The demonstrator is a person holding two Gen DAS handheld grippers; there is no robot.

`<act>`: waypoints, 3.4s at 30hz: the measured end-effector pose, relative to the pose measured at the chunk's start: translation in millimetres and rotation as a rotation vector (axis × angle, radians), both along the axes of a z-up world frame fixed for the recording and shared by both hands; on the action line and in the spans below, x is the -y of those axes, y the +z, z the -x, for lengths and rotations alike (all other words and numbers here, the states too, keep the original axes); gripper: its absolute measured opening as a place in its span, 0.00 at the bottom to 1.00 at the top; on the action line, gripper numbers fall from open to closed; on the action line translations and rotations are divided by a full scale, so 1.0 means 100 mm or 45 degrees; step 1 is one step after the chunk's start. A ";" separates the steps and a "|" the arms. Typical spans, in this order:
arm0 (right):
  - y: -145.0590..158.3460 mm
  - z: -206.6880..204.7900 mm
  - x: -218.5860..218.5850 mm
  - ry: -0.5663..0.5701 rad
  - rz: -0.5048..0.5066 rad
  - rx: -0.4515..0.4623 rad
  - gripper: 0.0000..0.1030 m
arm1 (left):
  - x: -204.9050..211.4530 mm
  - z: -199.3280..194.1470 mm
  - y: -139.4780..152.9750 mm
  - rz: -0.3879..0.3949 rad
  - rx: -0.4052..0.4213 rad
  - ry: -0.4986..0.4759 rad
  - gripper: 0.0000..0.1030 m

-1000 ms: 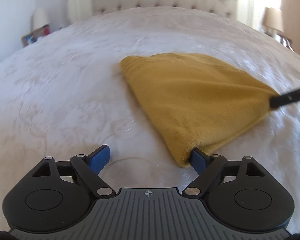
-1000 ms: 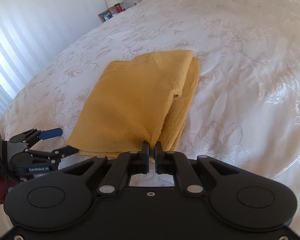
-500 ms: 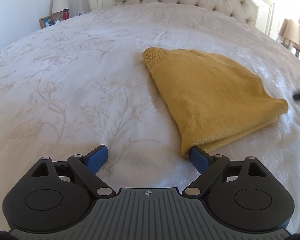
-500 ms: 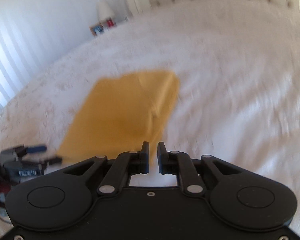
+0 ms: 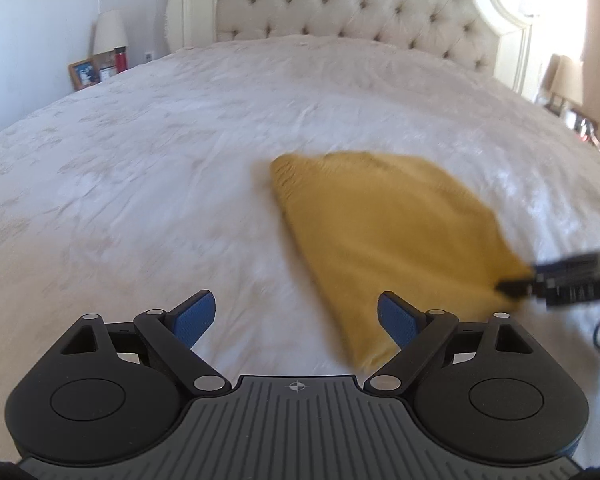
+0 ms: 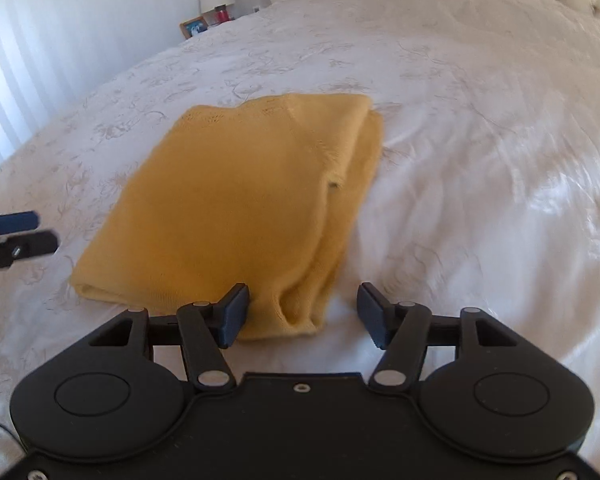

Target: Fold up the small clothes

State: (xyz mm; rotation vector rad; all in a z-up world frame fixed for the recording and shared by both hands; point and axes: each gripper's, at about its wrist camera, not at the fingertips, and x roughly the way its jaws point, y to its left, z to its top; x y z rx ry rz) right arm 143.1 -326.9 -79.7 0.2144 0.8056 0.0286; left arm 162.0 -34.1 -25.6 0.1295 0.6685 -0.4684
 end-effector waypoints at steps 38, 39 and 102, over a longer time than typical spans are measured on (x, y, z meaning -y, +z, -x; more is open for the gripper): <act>-0.43 -1.48 0.70 0.082 -0.762 -0.004 0.41 | 0.40 -0.63 -0.62 0.589 -0.524 -0.158 0.74; -0.44 -1.45 0.66 0.087 -0.740 0.000 0.41 | 0.37 -0.63 -0.63 0.584 -0.533 -0.136 0.51; 0.27 1.95 -0.50 0.122 -0.364 -0.350 0.43 | -0.81 1.66 -0.69 0.411 -0.686 -0.051 0.36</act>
